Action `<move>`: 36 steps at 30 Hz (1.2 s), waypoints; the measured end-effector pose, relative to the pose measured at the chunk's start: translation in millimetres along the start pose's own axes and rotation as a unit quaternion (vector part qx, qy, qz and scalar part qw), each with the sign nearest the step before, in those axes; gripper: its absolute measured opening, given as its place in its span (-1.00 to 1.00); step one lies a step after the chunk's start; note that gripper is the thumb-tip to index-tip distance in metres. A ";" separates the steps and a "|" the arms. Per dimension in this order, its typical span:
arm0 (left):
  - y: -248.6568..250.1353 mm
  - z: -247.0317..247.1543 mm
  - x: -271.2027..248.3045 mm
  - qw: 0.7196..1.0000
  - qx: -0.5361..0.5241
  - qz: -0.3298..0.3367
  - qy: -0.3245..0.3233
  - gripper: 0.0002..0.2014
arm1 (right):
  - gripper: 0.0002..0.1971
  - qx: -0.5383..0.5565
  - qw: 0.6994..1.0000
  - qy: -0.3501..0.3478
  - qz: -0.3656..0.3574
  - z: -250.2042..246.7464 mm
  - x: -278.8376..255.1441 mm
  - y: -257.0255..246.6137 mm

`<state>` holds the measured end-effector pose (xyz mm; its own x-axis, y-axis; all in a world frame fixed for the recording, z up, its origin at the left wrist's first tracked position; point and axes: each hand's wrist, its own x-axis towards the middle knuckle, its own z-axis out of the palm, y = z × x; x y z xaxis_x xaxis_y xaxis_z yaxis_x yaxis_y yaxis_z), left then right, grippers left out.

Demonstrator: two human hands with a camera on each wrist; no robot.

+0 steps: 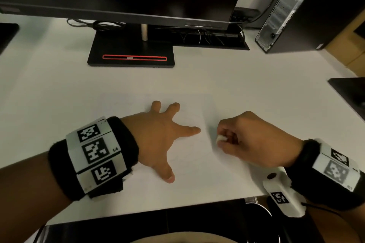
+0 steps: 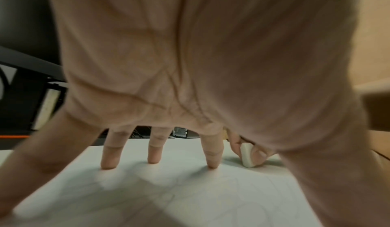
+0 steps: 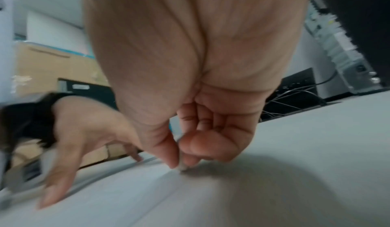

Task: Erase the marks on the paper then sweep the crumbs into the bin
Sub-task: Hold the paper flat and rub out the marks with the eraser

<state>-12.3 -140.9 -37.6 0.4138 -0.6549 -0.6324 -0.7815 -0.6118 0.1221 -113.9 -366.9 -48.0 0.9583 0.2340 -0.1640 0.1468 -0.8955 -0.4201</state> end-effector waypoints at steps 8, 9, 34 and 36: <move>-2.3 1.1 2.5 1.000 0.008 0.013 0.009 0.17 | -0.83 -0.012 1.000 -0.005 0.017 -3.3 0.9 1.9; -2.8 1.1 2.8 1.000 0.009 0.013 0.011 0.17 | -0.83 -0.006 1.000 -0.020 0.001 -0.3 -1.1 -3.7; -0.8 1.2 2.7 1.000 0.013 0.004 0.007 0.15 | -0.79 0.008 0.999 -0.007 0.047 1.0 5.4 -4.6; -0.7 1.1 2.6 1.000 0.013 0.004 0.008 0.15 | -0.79 0.027 0.998 -0.046 0.031 6.4 2.6 -12.6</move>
<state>-11.2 -141.8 -40.2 0.4141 -0.6673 -0.6190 -0.7973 -0.5940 0.1069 -114.8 -352.5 -48.8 0.9384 0.2138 -0.2715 0.0714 -0.8887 -0.4530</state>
